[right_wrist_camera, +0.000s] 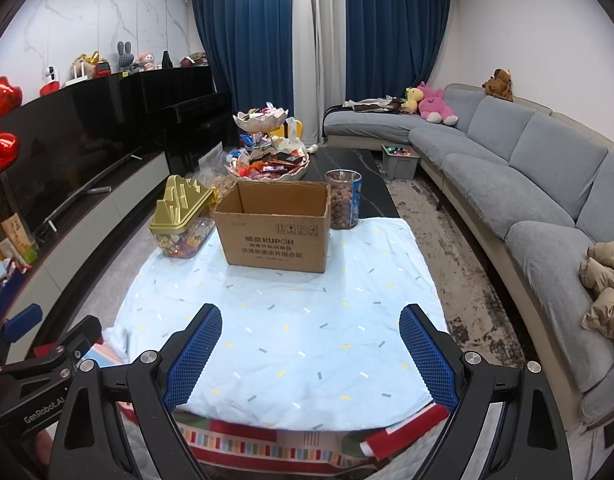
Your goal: Organize snacks
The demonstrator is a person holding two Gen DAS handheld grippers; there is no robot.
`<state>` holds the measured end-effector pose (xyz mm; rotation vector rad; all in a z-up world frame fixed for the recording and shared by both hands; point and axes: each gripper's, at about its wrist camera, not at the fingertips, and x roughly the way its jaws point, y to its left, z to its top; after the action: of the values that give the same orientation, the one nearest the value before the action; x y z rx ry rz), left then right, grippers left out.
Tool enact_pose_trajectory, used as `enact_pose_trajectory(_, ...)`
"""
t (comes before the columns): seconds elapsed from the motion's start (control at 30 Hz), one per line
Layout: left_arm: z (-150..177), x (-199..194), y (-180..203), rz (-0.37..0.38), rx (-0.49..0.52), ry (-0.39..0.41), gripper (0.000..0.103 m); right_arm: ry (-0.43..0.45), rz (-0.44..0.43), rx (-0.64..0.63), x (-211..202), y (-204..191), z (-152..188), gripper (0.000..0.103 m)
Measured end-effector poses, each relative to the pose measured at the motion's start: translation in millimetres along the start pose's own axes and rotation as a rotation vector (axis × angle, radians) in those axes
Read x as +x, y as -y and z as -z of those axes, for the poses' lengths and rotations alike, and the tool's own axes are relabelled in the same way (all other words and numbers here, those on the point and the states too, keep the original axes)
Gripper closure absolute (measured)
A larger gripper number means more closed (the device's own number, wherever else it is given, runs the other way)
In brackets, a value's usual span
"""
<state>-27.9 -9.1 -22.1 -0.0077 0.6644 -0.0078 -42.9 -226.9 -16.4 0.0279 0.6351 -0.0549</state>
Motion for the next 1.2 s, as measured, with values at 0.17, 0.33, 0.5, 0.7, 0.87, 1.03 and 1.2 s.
enact_pose_trajectory(0.17,-0.1,0.1,0.1,0.000,0.000,0.000,0.000,0.002,0.000,0.002,0.4,-0.8,0.8,0.012)
enact_pose_trajectory(0.33,-0.1,0.0,0.1,0.000,0.000,0.000,0.000,0.001,0.000,0.002,0.5,-0.5,0.9,0.012)
enact_pose_trajectory(0.5,0.0,-0.4,0.2,0.000,0.000,0.001,0.000,0.001,-0.001,0.002,0.6,0.0,0.8,0.012)
enact_pose_trajectory(0.7,0.0,-0.9,0.8,0.002,0.001,0.001,0.000,0.001,-0.001,0.003,0.9,-0.7,0.9,0.012)
enact_pose_trajectory(0.87,-1.1,-2.7,1.3,0.003,0.002,0.001,0.000,0.001,-0.001,0.004,1.0,-1.3,1.1,0.012)
enact_pose_trajectory(1.03,-1.0,-1.9,1.4,0.004,0.002,0.001,0.000,0.000,-0.001,0.006,1.0,-1.1,1.3,0.012)
enact_pose_trajectory(1.2,-0.8,-2.1,1.5,0.005,0.002,0.000,0.000,-0.001,-0.002,0.006,1.2,-0.6,1.3,0.012)
